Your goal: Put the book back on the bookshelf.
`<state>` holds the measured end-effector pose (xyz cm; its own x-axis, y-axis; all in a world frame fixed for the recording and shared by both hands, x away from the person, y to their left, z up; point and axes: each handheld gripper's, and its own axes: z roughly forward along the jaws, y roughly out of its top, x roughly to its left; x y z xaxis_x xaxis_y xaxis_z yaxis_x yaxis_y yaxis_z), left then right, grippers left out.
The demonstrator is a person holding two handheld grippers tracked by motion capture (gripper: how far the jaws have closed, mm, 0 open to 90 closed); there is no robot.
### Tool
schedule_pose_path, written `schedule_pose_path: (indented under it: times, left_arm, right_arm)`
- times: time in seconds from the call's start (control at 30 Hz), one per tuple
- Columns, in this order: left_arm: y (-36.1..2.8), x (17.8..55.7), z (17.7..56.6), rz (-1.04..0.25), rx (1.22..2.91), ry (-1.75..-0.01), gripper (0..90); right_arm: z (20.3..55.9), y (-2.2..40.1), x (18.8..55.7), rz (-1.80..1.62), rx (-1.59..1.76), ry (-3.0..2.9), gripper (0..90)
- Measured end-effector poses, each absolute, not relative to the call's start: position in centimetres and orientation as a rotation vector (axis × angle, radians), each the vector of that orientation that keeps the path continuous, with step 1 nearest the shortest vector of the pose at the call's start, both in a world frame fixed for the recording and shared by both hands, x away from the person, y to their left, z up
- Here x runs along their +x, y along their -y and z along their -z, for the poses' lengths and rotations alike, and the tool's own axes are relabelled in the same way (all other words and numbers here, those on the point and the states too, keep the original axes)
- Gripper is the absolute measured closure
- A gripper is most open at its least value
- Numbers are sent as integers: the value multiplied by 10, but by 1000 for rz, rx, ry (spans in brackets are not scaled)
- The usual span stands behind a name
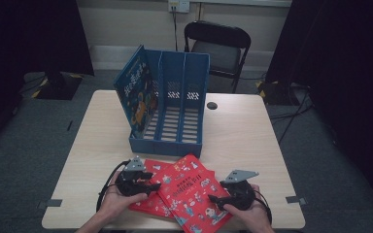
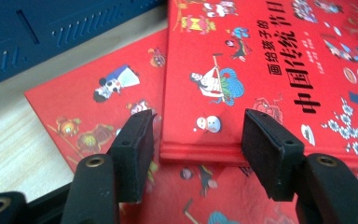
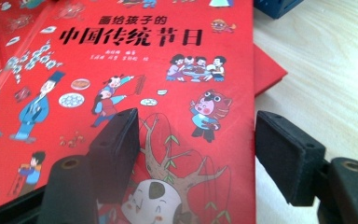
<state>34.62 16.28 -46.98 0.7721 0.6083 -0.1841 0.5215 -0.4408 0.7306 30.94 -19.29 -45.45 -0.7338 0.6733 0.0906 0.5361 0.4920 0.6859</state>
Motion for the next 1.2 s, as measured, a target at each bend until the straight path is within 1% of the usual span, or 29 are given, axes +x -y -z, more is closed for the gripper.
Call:
schedule_pose_path:
  times: [0.2, 0.27, 0.43, 0.5, 0.57, 0.67, 0.77, 0.9, 0.97, 1.03, 1.17, 1.2]
  left_arm:
    - [-153, 358, 466, -163, 2165, -832, 446]
    - [-151, 361, 468, -159, 2138, -842, 454]
    - [-150, 361, 469, -174, 2127, -851, 456]
    - [-150, 358, 468, -170, 2128, -863, 457]
    - [-150, 355, 466, -166, 2133, -867, 439]
    - [-153, 342, 462, -153, 2154, -839, 453]
    - [-155, 331, 464, -110, 2170, -824, 464]
    - [-150, 329, 469, -58, 2144, -804, 449]
    - [-145, 329, 469, -66, 2150, -786, 450]
    - [-144, 329, 469, -65, 2154, -786, 432]
    - [-146, 334, 470, -27, 2116, -800, 436]
    - [-144, 335, 470, -46, 2113, -805, 430]
  right_arm:
    - [454, 197, 305, -1070, 1045, -2555, 323]
    - [454, 198, 305, -1077, 1051, -2552, 323]
    - [457, 197, 318, -1109, 1079, -2556, 316]
    - [457, 194, 326, -1115, 1090, -2559, 315]
    - [457, 189, 333, -1114, 1091, -2556, 308]
    - [457, 182, 342, -1107, 1087, -2553, 294]
    - [458, 179, 348, -1107, 1091, -2549, 289]
    - [458, 180, 347, -1113, 1102, -2536, 324]
    - [458, 181, 345, -1116, 1098, -2533, 333]
    - [458, 182, 342, -1119, 1093, -2535, 337]
    - [458, 183, 337, -1124, 1091, -2534, 337]
    - [458, 184, 335, -1119, 1097, -2535, 337]
